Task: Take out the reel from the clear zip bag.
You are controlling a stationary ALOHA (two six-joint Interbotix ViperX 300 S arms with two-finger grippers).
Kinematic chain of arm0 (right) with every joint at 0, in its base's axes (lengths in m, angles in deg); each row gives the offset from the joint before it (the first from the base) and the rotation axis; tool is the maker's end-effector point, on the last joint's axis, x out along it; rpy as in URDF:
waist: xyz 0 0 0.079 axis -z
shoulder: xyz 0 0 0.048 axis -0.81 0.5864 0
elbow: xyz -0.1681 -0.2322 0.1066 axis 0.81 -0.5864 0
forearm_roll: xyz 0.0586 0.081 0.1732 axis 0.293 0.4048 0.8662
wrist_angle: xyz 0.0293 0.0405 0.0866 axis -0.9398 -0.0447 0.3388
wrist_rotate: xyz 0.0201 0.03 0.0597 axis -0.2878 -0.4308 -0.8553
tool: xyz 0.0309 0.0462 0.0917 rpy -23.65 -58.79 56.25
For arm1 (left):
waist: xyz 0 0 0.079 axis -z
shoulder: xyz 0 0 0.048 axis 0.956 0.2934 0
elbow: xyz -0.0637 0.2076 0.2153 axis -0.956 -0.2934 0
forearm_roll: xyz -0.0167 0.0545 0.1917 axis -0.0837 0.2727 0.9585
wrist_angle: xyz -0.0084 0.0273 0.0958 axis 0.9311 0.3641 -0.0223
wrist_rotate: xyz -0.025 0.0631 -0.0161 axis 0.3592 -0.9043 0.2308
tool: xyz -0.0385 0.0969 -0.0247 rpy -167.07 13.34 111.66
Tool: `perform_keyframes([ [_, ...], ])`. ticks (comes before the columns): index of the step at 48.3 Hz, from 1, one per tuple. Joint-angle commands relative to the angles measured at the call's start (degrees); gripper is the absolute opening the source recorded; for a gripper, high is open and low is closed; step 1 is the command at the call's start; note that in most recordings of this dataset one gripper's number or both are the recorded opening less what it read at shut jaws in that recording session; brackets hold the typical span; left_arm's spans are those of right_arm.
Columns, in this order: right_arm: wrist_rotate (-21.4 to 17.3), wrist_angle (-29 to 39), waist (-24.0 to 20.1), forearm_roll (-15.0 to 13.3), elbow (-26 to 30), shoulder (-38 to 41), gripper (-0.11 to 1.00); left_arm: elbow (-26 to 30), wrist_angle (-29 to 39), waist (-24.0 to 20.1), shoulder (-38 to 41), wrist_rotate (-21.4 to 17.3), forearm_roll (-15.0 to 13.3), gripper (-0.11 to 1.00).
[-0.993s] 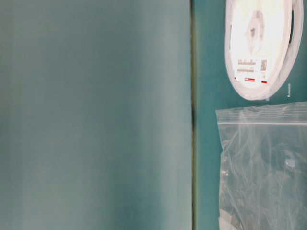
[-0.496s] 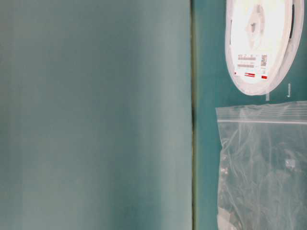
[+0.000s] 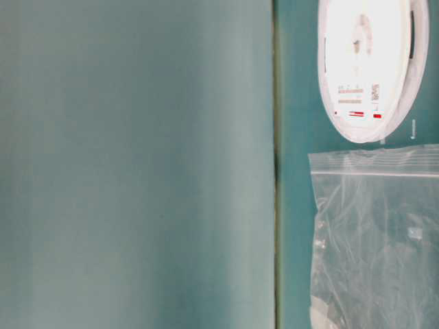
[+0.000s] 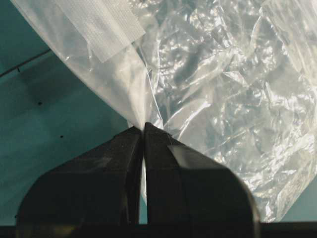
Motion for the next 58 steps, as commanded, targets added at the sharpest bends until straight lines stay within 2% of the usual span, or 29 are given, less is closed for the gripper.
perform_keyframes([
  [1,-0.2,0.0,0.2,0.3,1.1,-0.4,0.62,0.7,-0.2,0.0,-0.6,-0.1,0.2,0.00],
  [6,0.3,-0.5,0.0,0.2,1.3,-0.4,0.87,0.7,-0.3,0.0,-0.6,-0.1,0.2,0.00],
  [9,0.3,-0.9,0.0,0.2,1.6,-0.4,0.95,0.7,-0.3,0.0,-0.6,-0.1,0.2,0.00],
  [18,0.2,-1.1,0.0,0.2,1.8,-0.4,0.95,0.6,-0.2,0.0,-0.8,-0.1,0.2,0.00],
  [22,0.3,-1.1,0.0,0.2,1.8,-0.5,0.95,0.6,-0.2,0.0,-0.8,-0.1,0.1,0.04],
  [25,0.3,-1.0,0.0,0.2,1.8,-0.6,0.95,0.6,-0.2,0.0,-0.8,-0.1,0.2,0.11],
  [29,0.3,-1.1,0.0,0.2,1.8,-1.0,0.95,0.7,-0.1,0.1,-0.9,-0.2,0.2,0.28],
  [37,0.3,-1.1,0.0,0.2,1.8,-1.3,0.95,1.2,2.8,0.0,-0.9,-0.3,0.4,0.78],
  [41,0.4,-1.1,0.0,0.2,1.8,-1.4,0.95,1.7,4.9,0.0,-1.3,-0.3,0.4,0.95],
  [43,0.4,-1.1,0.0,0.1,1.8,-1.4,0.95,1.8,5.8,0.0,-1.8,-0.4,0.5,0.97],
  [50,0.5,-1.1,0.0,0.0,1.8,-2.1,0.95,1.9,7.1,0.0,-4.7,-1.2,0.6,0.93],
  [58,0.9,-0.4,-0.1,-0.4,1.4,-4.0,0.95,1.9,9.2,0.1,-9.3,-3.7,0.6,0.93],
])
